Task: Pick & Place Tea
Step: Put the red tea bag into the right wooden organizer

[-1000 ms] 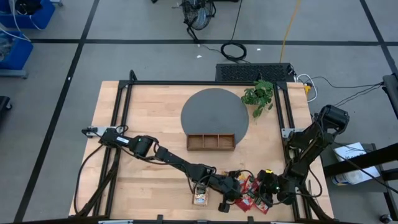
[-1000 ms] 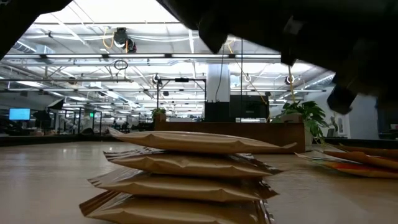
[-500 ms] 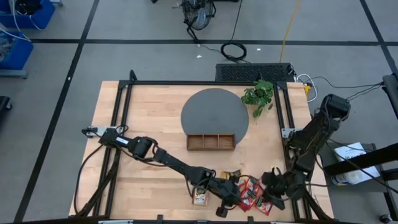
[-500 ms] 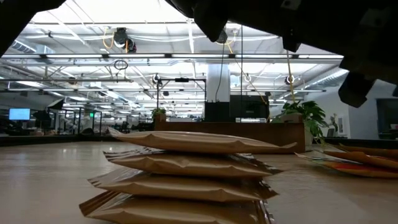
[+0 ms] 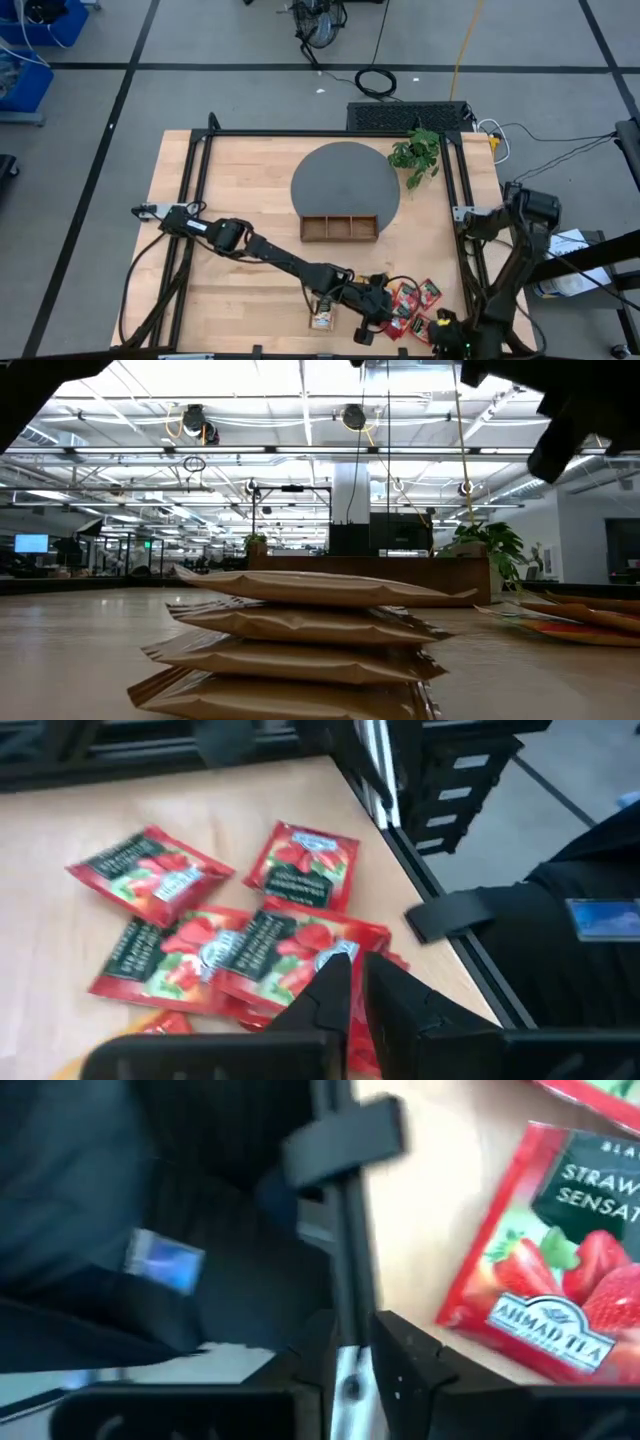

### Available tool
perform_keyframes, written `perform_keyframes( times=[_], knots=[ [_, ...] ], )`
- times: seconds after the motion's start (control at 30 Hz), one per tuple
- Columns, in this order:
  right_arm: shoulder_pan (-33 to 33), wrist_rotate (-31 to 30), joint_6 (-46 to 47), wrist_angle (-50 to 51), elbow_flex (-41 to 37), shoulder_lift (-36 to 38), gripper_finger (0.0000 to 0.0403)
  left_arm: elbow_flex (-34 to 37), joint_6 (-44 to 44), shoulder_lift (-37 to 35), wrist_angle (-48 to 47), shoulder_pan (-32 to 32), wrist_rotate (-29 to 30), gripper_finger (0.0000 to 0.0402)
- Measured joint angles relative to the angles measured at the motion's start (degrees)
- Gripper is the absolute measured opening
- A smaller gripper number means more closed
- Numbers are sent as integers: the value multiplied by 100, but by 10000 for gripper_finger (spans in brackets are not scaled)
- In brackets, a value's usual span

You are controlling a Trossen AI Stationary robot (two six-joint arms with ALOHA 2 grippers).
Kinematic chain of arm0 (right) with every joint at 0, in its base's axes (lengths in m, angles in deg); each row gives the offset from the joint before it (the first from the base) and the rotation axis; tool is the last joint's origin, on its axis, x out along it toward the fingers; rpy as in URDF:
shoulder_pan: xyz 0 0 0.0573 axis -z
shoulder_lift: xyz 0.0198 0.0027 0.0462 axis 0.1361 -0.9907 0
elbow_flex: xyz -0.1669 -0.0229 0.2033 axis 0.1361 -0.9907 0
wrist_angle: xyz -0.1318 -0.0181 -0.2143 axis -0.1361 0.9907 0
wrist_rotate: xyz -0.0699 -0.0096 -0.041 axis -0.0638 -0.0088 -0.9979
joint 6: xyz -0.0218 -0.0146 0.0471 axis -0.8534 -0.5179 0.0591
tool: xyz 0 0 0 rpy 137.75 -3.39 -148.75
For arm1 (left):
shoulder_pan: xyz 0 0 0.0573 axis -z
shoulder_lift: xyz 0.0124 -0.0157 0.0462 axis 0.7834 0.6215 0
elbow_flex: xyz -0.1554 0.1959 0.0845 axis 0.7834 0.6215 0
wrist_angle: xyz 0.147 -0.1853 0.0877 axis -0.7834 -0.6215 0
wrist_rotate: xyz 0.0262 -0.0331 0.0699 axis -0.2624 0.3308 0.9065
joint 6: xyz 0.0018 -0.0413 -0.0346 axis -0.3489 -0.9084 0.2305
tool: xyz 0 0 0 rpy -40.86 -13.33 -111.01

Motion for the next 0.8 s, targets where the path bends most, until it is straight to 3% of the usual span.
perform_keyframes(
  times=[0.23,0.6,0.8],
  knots=[
    [52,-77,76,250,41,-519,13,-84,162,2,-8,-53,271,11],
    [60,-856,-423,696,-72,-578,1,-84,-112,84,256,-368,-194,198],
    [70,-1032,-270,710,-435,-587,1,-69,-171,271,184,-382,-305,244]
  ],
)
